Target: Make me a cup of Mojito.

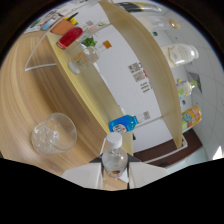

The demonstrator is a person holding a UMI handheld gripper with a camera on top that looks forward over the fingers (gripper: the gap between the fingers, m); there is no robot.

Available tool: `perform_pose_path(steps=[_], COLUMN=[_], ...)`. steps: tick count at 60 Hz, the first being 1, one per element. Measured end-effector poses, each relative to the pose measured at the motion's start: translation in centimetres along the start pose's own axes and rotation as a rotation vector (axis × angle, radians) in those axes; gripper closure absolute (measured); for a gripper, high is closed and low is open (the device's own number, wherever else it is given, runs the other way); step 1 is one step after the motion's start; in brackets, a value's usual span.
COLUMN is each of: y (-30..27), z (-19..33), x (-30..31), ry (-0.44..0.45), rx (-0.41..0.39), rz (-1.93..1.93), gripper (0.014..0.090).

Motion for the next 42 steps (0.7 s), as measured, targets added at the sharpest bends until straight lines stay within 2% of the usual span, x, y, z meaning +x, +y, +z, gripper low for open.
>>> perform_pose_path(steps=[10, 22, 32, 42], y=[-2.1, -4.9, -5.8, -6.1], z=[0.2, -0.5, -0.4, -0.3], x=[1.6, 2.0, 1.6, 1.2], ry=[0.119, 0.213, 0.253, 0.250], rx=[0.016, 0.040, 0.042, 0.064], rz=[-0.417, -0.856, -1.109, -1.187], gripper=[0.0700, 0.0699, 0.0698, 0.0698])
